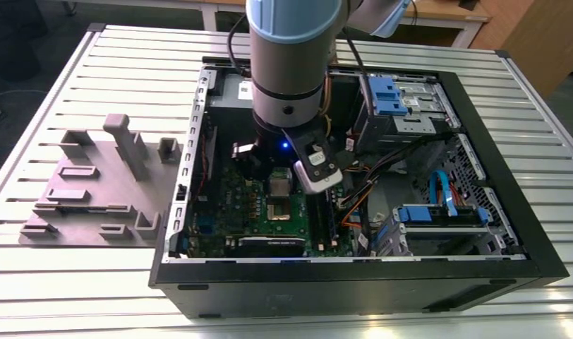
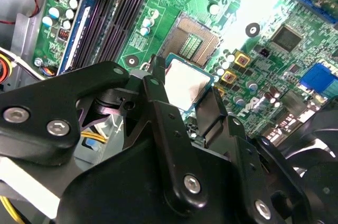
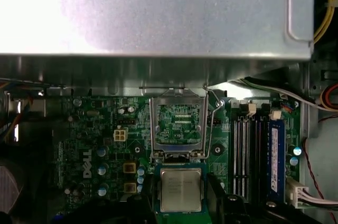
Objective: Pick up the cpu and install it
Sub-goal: 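Place the cpu into insertion slot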
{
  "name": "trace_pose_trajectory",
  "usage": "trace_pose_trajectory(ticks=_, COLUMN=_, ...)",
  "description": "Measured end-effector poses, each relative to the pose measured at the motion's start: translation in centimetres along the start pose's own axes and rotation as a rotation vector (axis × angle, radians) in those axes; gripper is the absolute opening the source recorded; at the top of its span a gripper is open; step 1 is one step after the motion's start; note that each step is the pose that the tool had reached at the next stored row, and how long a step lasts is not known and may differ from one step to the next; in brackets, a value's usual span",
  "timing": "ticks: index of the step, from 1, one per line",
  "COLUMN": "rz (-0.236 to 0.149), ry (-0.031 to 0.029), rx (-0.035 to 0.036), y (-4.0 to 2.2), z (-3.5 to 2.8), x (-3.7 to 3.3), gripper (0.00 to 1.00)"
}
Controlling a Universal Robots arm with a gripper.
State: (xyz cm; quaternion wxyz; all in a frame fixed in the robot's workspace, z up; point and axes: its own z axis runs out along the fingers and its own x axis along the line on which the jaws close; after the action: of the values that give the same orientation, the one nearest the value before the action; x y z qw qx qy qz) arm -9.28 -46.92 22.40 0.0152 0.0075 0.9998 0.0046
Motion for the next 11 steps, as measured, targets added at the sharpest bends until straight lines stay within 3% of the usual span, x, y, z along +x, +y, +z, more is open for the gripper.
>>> trace_pose_trajectory(ticks=7, rz=0.0, ry=0.0, rx=0.0027, y=-1.01, z=0.14, x=-0.01, gripper=0.47)
trace_pose_trajectory(ticks=11, rz=0.0, ry=0.0, rx=0.0031, y=-1.11, z=0.17, x=-0.01, gripper=0.47)
